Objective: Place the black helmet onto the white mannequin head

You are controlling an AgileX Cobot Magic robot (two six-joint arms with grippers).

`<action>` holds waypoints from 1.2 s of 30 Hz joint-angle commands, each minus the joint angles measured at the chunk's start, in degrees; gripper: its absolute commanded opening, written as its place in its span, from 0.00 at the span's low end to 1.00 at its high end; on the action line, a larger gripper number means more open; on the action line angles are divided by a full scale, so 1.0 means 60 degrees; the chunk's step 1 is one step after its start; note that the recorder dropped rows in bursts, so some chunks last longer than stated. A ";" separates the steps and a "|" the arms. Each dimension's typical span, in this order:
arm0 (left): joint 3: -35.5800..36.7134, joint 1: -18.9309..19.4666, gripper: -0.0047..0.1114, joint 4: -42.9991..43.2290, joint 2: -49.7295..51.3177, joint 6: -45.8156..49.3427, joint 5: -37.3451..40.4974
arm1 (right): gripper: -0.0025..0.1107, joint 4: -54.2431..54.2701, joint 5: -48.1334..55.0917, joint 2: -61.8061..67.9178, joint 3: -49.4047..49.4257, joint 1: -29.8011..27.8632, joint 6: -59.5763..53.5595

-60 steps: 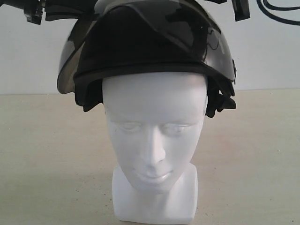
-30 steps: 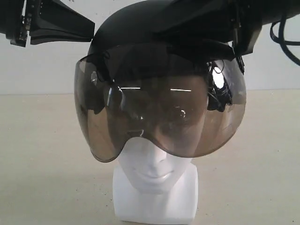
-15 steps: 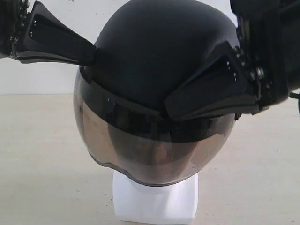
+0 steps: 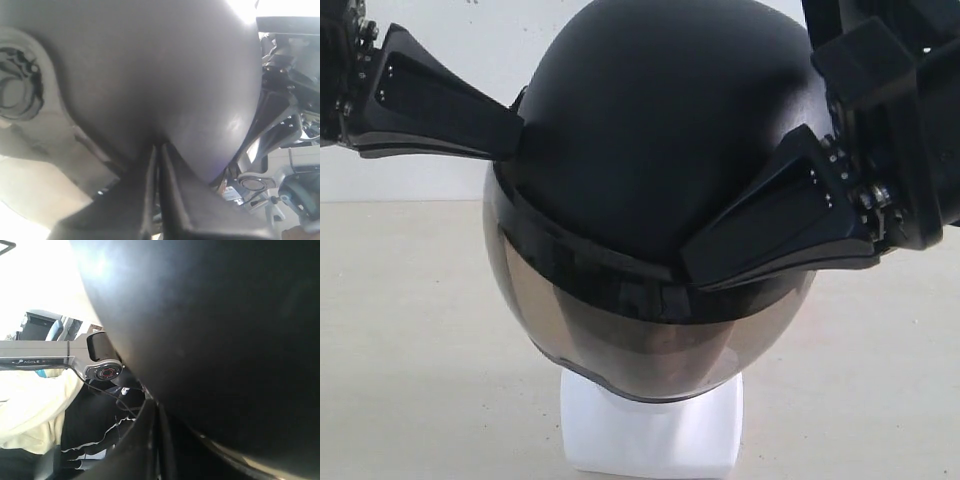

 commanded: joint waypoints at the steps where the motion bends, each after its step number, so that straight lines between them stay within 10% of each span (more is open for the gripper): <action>1: 0.0279 -0.0231 0.08 0.1130 0.0192 -0.0221 0.0140 | 0.02 -0.0931 -0.1282 0.0197 0.0088 -0.0126 -0.0135; 36: 0.0220 -0.0208 0.08 0.0624 -0.0533 -0.0012 0.0140 | 0.02 -0.1632 -0.1796 -0.0745 -0.0907 -0.0171 0.0473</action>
